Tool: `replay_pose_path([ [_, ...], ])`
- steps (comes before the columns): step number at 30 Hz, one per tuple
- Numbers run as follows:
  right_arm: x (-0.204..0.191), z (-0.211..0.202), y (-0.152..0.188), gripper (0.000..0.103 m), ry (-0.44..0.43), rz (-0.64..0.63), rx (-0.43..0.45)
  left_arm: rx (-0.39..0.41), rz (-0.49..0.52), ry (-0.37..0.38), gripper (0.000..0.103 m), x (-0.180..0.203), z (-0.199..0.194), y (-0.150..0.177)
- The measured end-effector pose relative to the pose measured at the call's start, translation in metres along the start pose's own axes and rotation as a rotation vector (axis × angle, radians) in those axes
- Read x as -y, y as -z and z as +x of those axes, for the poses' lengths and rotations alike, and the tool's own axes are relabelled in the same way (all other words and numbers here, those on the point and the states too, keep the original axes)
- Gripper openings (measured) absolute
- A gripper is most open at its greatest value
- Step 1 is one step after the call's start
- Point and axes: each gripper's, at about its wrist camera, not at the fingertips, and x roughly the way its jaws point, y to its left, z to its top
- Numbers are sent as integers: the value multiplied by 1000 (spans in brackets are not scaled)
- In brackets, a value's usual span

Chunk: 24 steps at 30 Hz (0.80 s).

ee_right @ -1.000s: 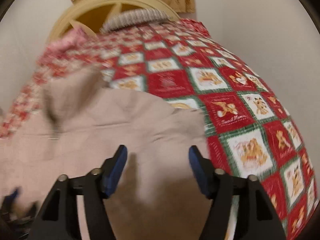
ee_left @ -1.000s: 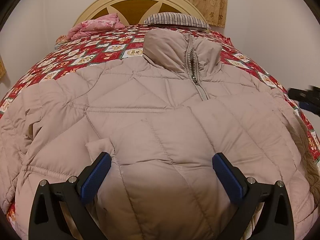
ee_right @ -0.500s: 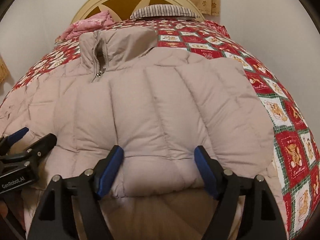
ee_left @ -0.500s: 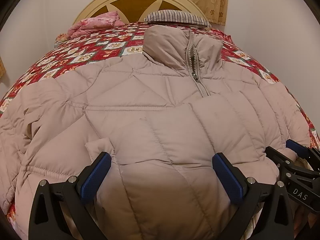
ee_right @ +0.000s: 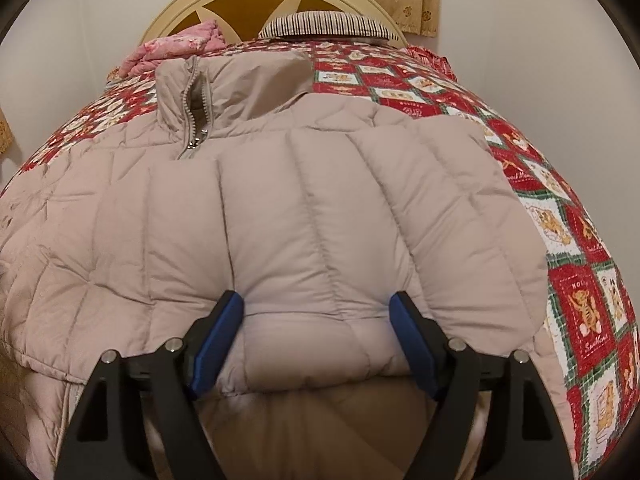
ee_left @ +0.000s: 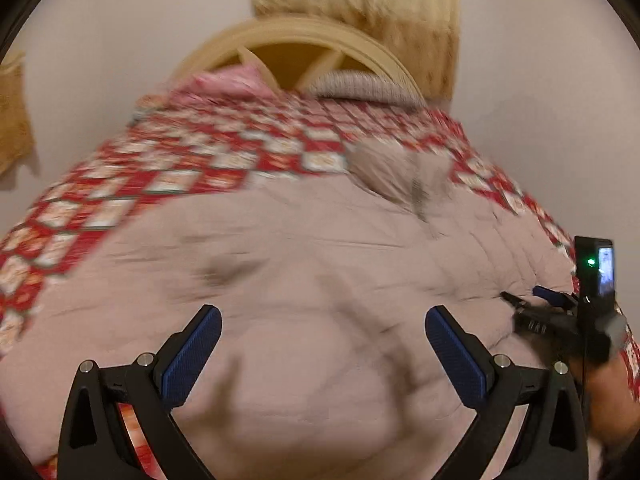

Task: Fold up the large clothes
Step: 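Grasp the other sleeve cuff with the left gripper and lift it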

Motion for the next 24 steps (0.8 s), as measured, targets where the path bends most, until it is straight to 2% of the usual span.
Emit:
replay_pose_path([
  [4, 1, -1, 0, 80, -4, 5, 6, 39, -102, -169, 102, -103, -60, 39],
  [5, 0, -2, 0, 80, -1, 3, 7, 43, -130, -210, 102, -125, -70, 49],
  [7, -1, -3, 0, 80, 2, 3, 11, 54, -204, -347, 102, -180, -90, 74],
  [9, -1, -3, 0, 80, 5, 0, 14, 60, -287, -432, 102, -226, -100, 94],
  [11, -1, -4, 0, 80, 5, 1, 15, 79, -367, -452, 102, -256, -104, 107],
  [13, -1, -4, 0, 81, 7, 0, 17, 110, -436, -430, 102, -272, -101, 114],
  [15, -1, -5, 1, 81, 9, 1, 19, 112, -462, -359, 102, -274, -90, 115],
  [17, -1, -6, 1, 81, 8, 3, 23, 87, -447, -374, 98, -272, -77, 112],
  [18, 0, -7, 1, 81, 5, 6, 25, 63, -435, -351, 94, -270, -68, 107],
  [19, 1, -7, 1, 82, 0, 10, 27, 53, -427, -326, 78, -270, -65, 105],
  [20, 2, -7, 1, 82, -5, 15, 28, 36, -419, -311, 56, -270, -60, 103],
  [21, 2, -7, 1, 82, -8, 19, 30, 10, -413, -302, 42, -272, -55, 102],
  [22, 3, -7, 2, 82, -10, 21, 30, -6, -413, -272, 10, -274, -53, 102],
  [23, 2, -7, 1, 82, -10, 22, 31, -15, -414, -218, 6, -276, -51, 103],
  [24, 2, -7, 1, 82, -10, 22, 31, -4, -411, -205, 5, -277, -55, 101],
])
